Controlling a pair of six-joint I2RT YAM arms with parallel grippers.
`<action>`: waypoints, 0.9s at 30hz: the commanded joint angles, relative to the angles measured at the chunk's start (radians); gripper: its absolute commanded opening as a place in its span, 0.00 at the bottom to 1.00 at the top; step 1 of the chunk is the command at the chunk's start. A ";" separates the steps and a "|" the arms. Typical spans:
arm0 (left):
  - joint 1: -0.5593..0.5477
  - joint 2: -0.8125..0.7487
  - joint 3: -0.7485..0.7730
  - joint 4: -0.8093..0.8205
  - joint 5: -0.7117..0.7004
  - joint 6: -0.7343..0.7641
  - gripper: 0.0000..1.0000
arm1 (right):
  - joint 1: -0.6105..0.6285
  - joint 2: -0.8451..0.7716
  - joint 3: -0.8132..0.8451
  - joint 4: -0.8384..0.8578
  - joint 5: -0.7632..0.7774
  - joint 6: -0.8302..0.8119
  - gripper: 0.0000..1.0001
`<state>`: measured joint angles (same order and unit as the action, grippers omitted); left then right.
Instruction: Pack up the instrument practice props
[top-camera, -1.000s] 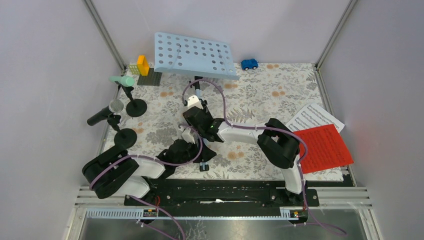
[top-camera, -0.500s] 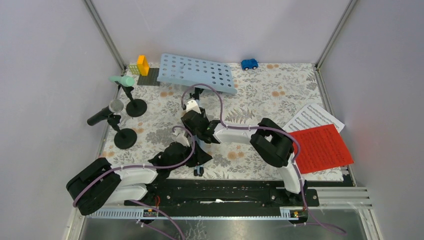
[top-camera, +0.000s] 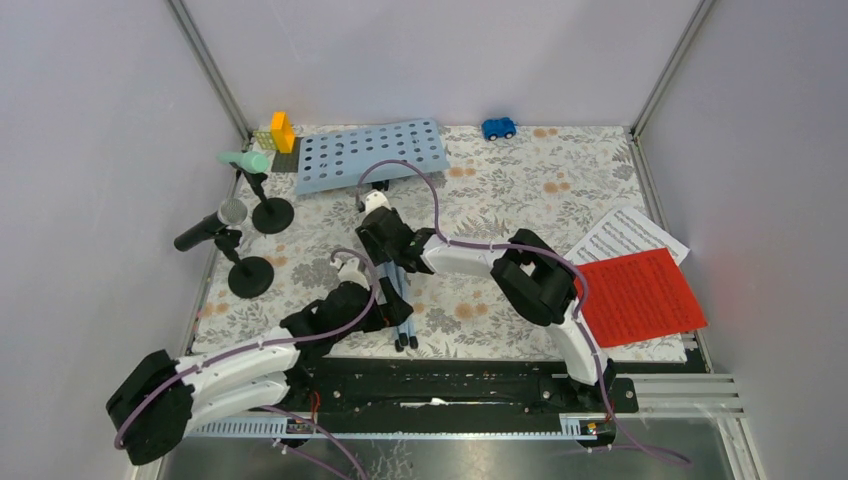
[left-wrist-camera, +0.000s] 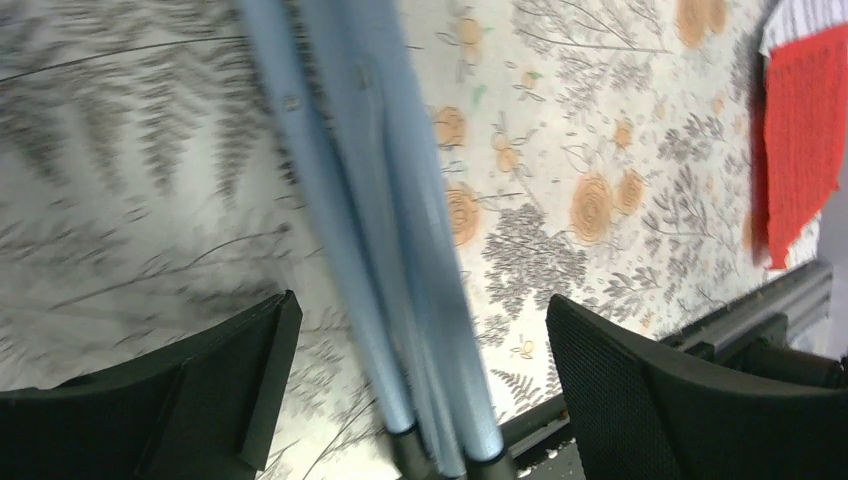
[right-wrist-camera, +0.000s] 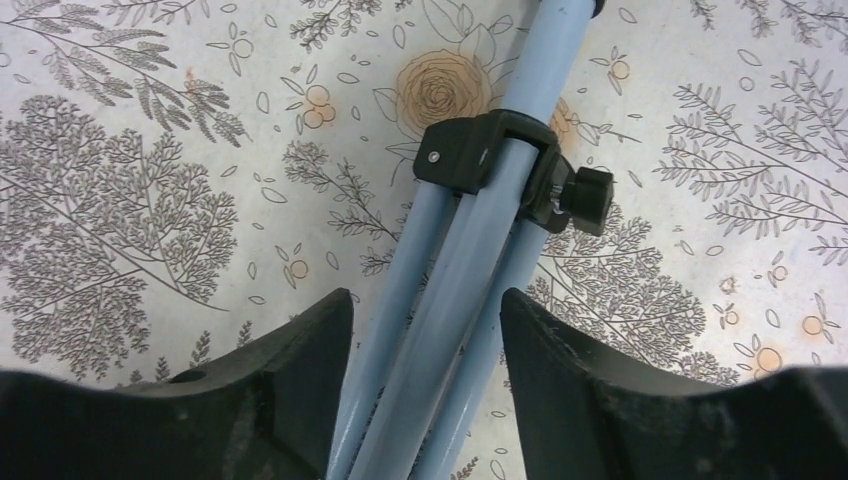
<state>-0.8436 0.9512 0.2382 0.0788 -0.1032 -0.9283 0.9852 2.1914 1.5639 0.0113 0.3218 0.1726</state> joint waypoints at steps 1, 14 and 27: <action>0.000 -0.174 0.025 -0.313 -0.173 -0.063 0.99 | -0.009 -0.024 -0.007 0.016 -0.044 -0.004 0.67; 0.000 -0.414 0.205 -0.719 -0.577 -0.169 0.99 | -0.010 -0.348 -0.263 0.103 -0.139 0.012 0.83; 0.005 -0.308 0.349 -0.974 -1.113 -0.536 0.99 | -0.010 -0.704 -0.598 0.190 -0.224 0.008 0.87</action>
<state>-0.8433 0.6411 0.5404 -0.8368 -0.9779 -1.3613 0.9802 1.5867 1.0336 0.1562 0.1234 0.1844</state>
